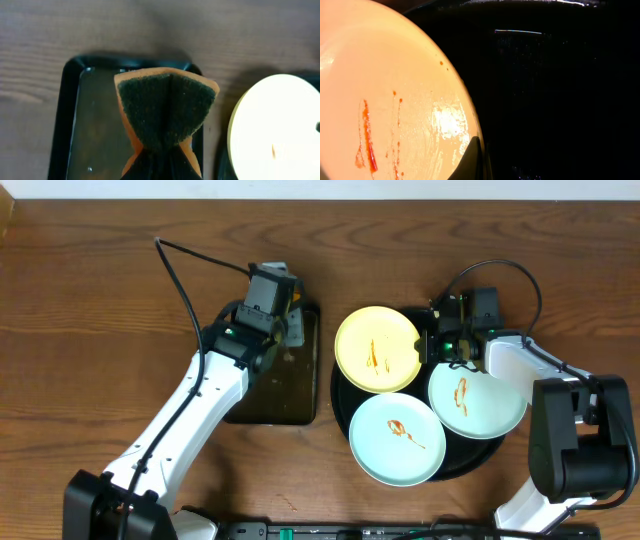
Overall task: Clean dirty plates on tray and stack at the side
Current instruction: 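Dip the held sponge in the water tray with left gripper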
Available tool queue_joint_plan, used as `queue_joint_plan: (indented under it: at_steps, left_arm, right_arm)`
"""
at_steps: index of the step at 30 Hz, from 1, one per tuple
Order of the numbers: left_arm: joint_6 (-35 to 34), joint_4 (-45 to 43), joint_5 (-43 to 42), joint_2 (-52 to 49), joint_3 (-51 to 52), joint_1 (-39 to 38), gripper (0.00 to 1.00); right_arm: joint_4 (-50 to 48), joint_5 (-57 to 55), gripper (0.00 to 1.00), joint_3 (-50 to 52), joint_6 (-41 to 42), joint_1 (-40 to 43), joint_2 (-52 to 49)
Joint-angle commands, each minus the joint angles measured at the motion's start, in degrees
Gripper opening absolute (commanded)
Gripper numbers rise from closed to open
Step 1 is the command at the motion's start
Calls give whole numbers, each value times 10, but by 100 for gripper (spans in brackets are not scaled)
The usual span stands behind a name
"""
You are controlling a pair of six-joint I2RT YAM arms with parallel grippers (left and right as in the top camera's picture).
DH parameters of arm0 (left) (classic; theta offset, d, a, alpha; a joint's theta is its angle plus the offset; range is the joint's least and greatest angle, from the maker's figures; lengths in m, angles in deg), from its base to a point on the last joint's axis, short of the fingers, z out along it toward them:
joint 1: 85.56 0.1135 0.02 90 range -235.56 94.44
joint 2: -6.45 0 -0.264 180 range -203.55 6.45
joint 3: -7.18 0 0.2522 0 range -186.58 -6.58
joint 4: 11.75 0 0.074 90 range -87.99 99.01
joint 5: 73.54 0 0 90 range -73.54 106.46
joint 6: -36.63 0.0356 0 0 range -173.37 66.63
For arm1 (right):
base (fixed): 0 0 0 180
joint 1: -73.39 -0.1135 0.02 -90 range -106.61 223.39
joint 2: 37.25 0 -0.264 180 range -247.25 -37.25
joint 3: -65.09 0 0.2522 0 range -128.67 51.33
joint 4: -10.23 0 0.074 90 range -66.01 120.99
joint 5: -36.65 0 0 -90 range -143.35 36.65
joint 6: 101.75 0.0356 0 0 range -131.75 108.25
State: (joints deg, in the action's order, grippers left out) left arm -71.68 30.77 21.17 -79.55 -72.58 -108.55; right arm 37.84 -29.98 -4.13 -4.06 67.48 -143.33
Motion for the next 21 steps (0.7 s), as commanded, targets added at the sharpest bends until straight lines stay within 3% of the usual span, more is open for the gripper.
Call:
queue_joint_plan:
  at_steps: [1, 13, 21]
  left_arm:
    - [-29, 12, -5, -18, 35, 2, 7]
    - [-41, 7, -88, -121, 65, -21, 7]
    - [-48, -3, -104, -129, 65, -64, 7]
  right_arm:
    - [1, -4, 1, -7, 6, -6, -9]
    - [3, -4, 1, -7, 6, -6, -9]
    - [3, -4, 1, -7, 6, -6, -9]
